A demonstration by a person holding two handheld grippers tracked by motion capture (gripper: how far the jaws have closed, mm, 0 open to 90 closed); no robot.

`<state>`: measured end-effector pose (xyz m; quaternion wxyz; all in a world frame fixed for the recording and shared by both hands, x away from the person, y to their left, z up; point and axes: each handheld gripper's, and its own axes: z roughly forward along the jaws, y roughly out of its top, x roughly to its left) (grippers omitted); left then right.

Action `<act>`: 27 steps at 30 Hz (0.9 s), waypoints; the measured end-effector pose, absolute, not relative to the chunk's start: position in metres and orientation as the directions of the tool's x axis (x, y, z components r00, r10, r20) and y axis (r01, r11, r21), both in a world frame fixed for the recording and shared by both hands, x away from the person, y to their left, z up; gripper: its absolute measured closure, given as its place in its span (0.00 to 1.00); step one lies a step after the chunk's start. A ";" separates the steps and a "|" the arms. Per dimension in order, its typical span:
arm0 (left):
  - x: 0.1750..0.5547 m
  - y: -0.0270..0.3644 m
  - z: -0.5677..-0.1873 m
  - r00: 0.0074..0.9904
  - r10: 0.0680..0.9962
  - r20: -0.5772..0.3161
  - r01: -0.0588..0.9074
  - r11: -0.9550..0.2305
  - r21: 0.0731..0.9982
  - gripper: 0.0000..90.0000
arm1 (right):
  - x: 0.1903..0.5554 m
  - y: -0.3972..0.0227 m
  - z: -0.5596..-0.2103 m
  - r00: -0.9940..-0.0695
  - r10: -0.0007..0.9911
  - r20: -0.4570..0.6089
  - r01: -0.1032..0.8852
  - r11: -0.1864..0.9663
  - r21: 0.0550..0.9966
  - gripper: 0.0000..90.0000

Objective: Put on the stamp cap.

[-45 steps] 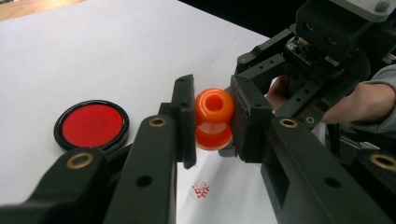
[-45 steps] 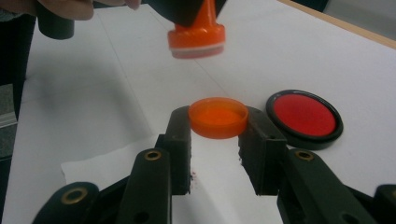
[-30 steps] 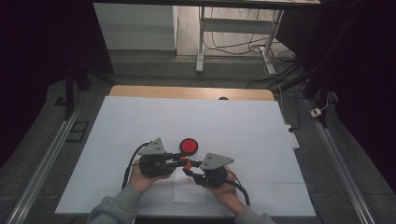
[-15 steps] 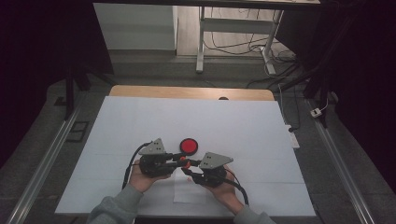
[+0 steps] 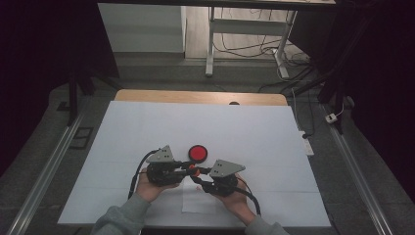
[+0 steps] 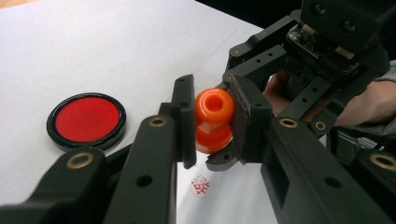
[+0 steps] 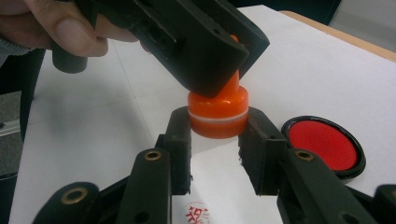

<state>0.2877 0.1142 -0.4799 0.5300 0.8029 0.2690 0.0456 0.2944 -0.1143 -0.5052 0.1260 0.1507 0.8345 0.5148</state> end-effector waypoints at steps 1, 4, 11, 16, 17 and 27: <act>0.288 0.114 -0.480 0.851 0.480 -0.212 0.384 -0.294 0.875 0.80 | 0.294 -0.114 -0.505 -0.923 0.381 -0.056 0.121 0.426 0.897 0.72; 0.288 0.114 -0.481 0.851 0.479 -0.215 0.385 -0.292 0.875 0.80 | 0.294 -0.114 -0.506 -0.921 0.385 -0.062 0.118 0.427 0.896 0.72; 0.289 0.114 -0.483 0.851 0.476 -0.222 0.389 -0.287 0.875 0.80 | 0.293 -0.114 -0.506 -0.920 0.386 -0.070 0.116 0.437 0.892 0.72; 0.288 0.114 -0.483 0.852 0.473 -0.225 0.390 -0.285 0.876 0.81 | 0.293 -0.114 -0.505 -0.920 0.383 -0.079 0.109 0.444 0.889 0.72; 0.288 0.114 -0.484 0.852 0.472 -0.226 0.391 -0.286 0.875 0.81 | 0.292 -0.113 -0.505 -0.919 0.385 -0.084 0.106 0.446 0.889 0.72; 0.287 0.113 -0.489 0.852 0.471 -0.230 0.394 -0.287 0.873 0.81 | 0.290 -0.111 -0.504 -0.918 0.373 -0.134 0.077 0.501 0.862 0.72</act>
